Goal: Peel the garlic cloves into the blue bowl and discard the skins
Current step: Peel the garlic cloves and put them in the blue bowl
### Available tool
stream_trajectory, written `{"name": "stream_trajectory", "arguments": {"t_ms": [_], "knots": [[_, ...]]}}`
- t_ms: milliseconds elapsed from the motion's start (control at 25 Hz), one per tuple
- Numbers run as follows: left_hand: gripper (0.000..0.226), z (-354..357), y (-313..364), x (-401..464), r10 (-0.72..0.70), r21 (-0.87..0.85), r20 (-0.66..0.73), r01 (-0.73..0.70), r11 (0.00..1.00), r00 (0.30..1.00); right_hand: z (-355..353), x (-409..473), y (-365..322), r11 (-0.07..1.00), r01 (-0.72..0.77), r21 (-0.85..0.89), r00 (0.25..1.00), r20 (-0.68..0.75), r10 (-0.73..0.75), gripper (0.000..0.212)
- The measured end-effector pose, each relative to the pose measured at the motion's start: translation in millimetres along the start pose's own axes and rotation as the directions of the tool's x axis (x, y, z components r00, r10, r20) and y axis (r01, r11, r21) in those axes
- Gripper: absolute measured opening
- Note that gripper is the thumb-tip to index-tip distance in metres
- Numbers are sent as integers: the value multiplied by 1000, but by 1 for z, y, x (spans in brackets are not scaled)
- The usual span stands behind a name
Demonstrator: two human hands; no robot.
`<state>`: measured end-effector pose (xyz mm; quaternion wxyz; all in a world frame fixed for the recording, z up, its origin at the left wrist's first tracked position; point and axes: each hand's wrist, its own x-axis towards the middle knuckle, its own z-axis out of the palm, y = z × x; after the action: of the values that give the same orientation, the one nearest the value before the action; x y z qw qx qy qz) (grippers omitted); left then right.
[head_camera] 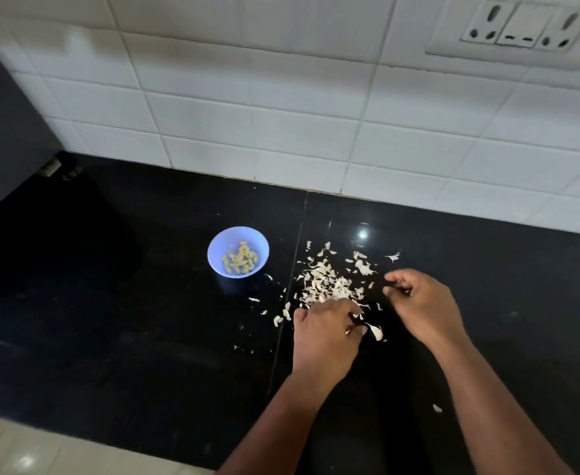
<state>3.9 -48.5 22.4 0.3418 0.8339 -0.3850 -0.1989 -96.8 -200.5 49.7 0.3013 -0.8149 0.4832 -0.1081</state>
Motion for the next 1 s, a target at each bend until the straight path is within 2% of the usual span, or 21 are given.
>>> {"name": "stream_trajectory", "arguments": {"t_ms": [120, 200, 320, 360, 480, 560, 600, 640, 720, 800, 840, 920, 1000], "knots": [[45, 26, 11, -4, -52, -27, -73, 50, 998, 996, -8, -10, 27, 1000, -8, -6, 997, 83, 9, 13], [43, 38, 16, -4, -100, -100, -189, 82, 992, 977, 3, -18, 35, 999, 39, -24, 981, 193, -34, 16], [37, 43, 22, -5, -196, -243, -207, 144, 959, 958, 22, -26, 43, 983, 154, -97, 962, 243, -127, 12], [34, 44, 23, -5, -247, -324, -174, 181, 928, 953, 22, -26, 44, 985, 166, -46, 962, 227, -152, 9], [24, 49, 25, -6, -363, -545, 19, 314, 777, 932, 15, -28, 37, 952, 93, 293, 971, 186, -152, 12], [25, 54, 28, -10, -390, -730, 162, 376, 571, 906, 10, -32, 31, 919, 68, 389, 978, 155, -139, 11], [27, 55, 30, -10, -386, -793, 180, 366, 487, 905, 8, -33, 27, 904, 55, 424, 980, 149, -129, 11], [27, 55, 32, -10, -379, -830, 156, 329, 451, 912, 7, -33, 25, 872, 22, 490, 982, 151, -110, 10], [23, 54, 35, -11, -362, -870, 89, 249, 425, 928, 3, -32, 21, 731, -84, 678, 977, 199, -72, 6], [18, 52, 37, -10, -375, -906, 55, 204, 370, 925, -2, -32, 20, 622, -154, 768, 958, 271, -97, 6], [16, 51, 38, -9, -395, -924, 50, 193, 329, 917, -2, -32, 20, 614, -171, 770, 945, 304, -118, 7], [15, 47, 39, -7, -442, -947, 41, 176, 269, 896, 1, -29, 25, 678, -149, 720, 936, 324, -139, 16], [16, 42, 40, -5, -481, -946, 18, 172, 277, 876, -1, -24, 32, 811, 21, 585, 957, 223, -185, 38]]}}
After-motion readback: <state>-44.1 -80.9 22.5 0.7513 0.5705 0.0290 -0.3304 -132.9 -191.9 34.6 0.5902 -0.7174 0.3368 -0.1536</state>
